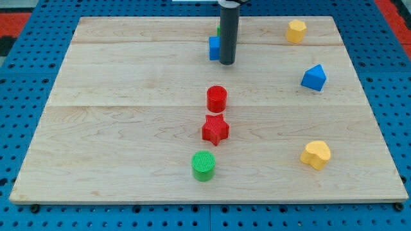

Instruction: Push the yellow hexagon towards the red circle

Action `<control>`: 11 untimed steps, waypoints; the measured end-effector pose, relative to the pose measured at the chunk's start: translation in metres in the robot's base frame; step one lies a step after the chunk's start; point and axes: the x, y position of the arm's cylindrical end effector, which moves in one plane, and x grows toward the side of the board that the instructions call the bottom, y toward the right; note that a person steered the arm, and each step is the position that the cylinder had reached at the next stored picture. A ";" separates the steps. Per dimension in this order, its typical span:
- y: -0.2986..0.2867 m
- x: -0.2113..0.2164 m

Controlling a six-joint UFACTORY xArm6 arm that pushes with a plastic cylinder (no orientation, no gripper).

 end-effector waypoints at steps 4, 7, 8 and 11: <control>0.159 -0.105; 0.083 -0.064; 0.082 -0.087; 0.053 -0.029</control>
